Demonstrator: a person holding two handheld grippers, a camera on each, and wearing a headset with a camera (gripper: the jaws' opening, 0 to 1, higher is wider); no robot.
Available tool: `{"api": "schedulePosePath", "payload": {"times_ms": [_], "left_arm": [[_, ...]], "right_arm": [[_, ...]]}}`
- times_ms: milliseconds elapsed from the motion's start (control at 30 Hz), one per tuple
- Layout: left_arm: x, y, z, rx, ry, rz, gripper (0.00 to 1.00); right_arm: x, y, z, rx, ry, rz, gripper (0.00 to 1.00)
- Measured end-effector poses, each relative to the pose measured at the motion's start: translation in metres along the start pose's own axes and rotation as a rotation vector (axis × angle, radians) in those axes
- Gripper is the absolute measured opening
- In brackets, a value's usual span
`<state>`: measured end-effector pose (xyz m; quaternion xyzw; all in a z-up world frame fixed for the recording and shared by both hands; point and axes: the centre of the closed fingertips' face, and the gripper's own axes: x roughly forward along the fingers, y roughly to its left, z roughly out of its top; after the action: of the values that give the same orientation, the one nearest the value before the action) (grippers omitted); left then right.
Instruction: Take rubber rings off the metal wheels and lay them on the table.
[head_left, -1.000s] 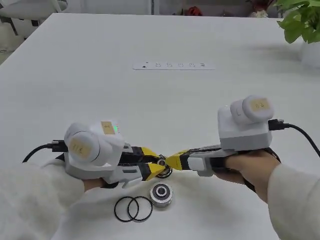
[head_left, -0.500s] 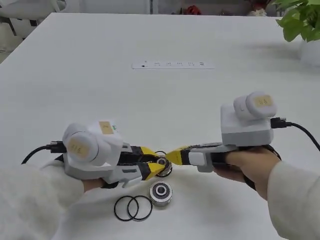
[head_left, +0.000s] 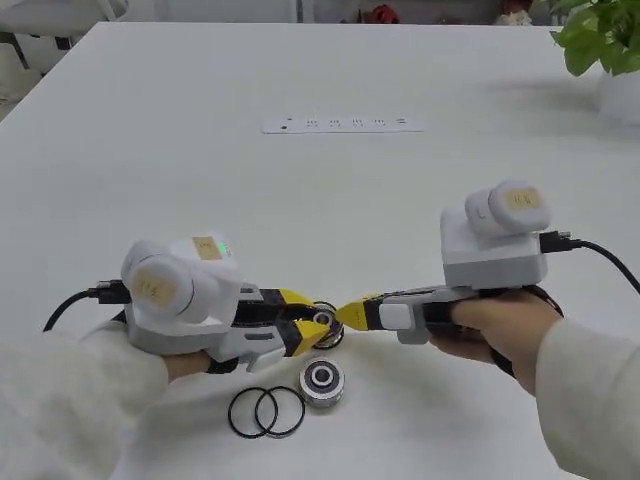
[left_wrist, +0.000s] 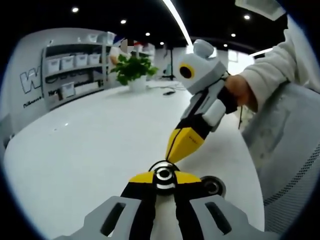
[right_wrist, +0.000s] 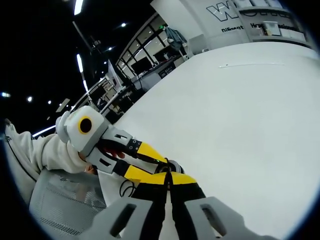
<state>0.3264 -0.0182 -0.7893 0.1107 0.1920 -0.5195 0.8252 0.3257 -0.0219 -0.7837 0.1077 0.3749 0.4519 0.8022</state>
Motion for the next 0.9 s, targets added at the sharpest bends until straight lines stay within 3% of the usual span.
{"api": "schedulePosePath", "payload": {"times_ms": [467,633,900], "left_arm": [[-0.004,0.001,-0.001,0.029,0.038,-0.001,0.16],[-0.011,0.002,0.006,0.027,0.030,-0.005,0.18],[-0.022,0.005,0.020,0.042,0.021,0.006,0.37]], "right_arm": [[-0.002,0.001,0.001,-0.001,-0.002,0.002,0.00],[-0.003,0.000,0.004,0.001,-0.009,0.002,0.00],[-0.006,-0.003,0.007,0.003,-0.019,-0.011,0.00]]}}
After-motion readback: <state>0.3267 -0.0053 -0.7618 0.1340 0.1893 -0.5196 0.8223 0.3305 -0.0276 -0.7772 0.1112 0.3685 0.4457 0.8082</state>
